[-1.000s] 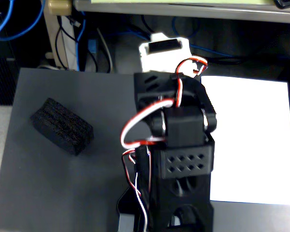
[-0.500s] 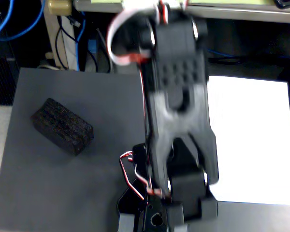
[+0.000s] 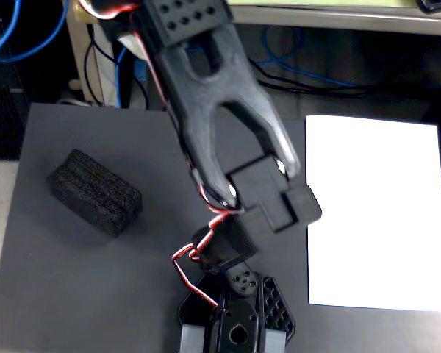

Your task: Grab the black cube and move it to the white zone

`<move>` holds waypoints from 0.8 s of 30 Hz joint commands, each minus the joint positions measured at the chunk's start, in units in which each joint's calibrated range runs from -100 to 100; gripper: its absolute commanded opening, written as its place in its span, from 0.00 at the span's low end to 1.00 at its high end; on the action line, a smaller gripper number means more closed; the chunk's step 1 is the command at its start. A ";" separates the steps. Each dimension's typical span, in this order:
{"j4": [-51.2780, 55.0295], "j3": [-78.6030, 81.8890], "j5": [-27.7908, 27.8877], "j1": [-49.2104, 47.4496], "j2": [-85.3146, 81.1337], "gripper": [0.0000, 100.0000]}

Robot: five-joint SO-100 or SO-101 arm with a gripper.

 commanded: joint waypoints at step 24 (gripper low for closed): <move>5.98 2.71 24.73 -0.02 1.21 0.02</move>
